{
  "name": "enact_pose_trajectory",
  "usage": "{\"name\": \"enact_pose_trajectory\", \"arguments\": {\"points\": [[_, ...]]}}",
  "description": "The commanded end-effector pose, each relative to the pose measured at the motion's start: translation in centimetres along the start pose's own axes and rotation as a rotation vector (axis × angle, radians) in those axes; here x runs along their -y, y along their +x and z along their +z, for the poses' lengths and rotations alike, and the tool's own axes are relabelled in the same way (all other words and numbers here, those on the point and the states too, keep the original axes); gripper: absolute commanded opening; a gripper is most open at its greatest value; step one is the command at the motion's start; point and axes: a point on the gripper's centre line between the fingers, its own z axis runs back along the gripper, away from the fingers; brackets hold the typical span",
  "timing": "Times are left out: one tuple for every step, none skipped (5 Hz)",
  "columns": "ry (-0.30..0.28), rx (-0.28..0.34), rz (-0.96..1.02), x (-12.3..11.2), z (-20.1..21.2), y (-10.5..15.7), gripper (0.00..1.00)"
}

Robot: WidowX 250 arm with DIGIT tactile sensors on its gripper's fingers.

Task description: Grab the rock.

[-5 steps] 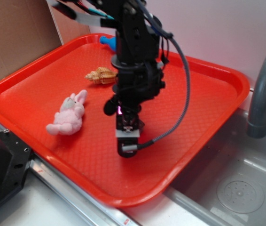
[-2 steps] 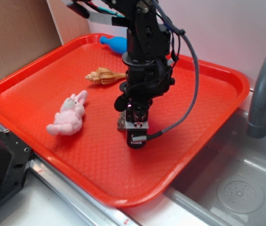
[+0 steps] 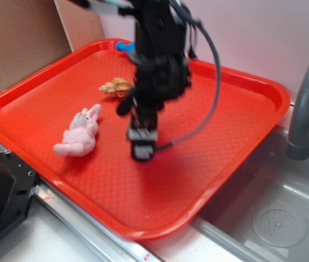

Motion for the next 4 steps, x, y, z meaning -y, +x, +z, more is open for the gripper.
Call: {"name": "enact_pose_trajectory", "arguments": {"points": [[-0.002, 0.098, 0.305, -3.8, 5.9, -4.4, 0.0], [0.007, 0.071, 0.485, -6.2, 7.6, -6.9, 0.0], [0.049, 0.08, 0.625, -7.2, 9.0, -10.4, 0.0], [0.1, 0.098, 0.636, -7.8, 9.9, -11.4, 0.0]]}}
